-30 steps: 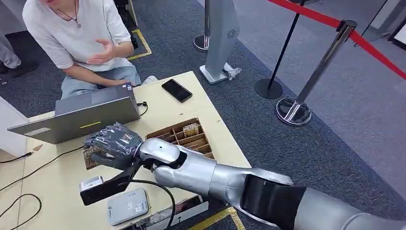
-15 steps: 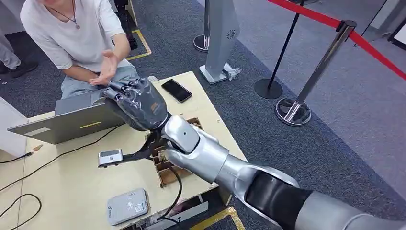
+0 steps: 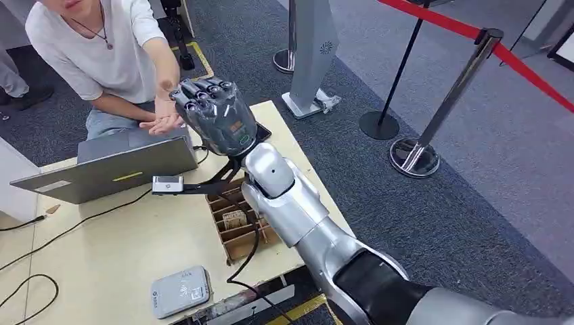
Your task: Pass the card to the sensor for recognition and then transmit it.
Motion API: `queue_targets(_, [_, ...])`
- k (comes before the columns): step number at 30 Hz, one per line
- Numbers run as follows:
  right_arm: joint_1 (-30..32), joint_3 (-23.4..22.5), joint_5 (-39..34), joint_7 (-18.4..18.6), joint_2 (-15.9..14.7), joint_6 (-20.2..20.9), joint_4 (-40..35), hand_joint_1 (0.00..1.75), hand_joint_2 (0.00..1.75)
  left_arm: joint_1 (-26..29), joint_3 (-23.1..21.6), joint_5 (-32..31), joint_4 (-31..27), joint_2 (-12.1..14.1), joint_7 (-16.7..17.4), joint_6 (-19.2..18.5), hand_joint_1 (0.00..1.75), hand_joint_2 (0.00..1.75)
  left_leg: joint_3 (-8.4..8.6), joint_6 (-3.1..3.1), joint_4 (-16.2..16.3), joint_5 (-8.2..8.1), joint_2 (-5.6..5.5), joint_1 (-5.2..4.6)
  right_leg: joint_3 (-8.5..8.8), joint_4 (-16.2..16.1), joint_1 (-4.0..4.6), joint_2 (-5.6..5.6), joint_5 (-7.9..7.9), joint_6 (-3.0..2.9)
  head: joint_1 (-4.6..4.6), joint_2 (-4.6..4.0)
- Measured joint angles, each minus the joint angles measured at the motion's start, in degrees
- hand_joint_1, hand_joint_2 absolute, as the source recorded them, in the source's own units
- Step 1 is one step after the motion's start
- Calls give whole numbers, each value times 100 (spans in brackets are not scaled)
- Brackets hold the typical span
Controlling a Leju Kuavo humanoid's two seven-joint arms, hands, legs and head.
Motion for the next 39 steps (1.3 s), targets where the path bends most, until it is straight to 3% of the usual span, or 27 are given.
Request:
queue_targets(4, [-130, 20, 2, 256, 26, 0, 371, 175, 175, 11, -92, 74, 0, 28, -2, 17, 0, 0, -1, 0, 0, 0, -2, 0, 0, 0, 0, -2, 0, 0, 0, 0])
queue_targets(17, [-400, 98, -11, 320, 177, 0, 1298, 175, 175, 44, -129, 153, 0, 33, 26, 17, 0, 0, -2, 0, 0, 0, -3, 0, -1, 0, 0, -2, 0, 0, 0, 0])
queue_targets(18, [-409, 105, -15, 318, 181, 0, 1336, 0, 175, 49, -129, 157, 0, 35, 26, 20, 0, 0, -2, 0, 0, 0, -3, 0, -1, 0, 0, -2, 0, 0, 2, 0])
queue_targets(20, [-415, 114, -89, 290, 197, 0, 1408, 0, 175, 59, -129, 160, 0, 37, 26, 20, 0, 0, -2, 0, 0, 0, -3, 0, -1, 0, 0, -2, 0, 0, 2, 0])
queue_targets(21, [-419, 114, -118, 261, 210, 0, 1439, 0, 0, 64, -129, 162, 0, 42, 31, 20, 0, 0, -2, 0, 0, 0, -3, 0, -1, 0, 0, -2, 0, 0, 0, 0])
queue_targets(39, [-517, 116, -179, 136, 313, -2, 1756, 0, 0, 74, -127, 262, 0, 13, 79, 101, 0, 0, -1, 0, 0, 0, -2, 0, -1, 0, 0, -2, 0, 0, 0, 0])
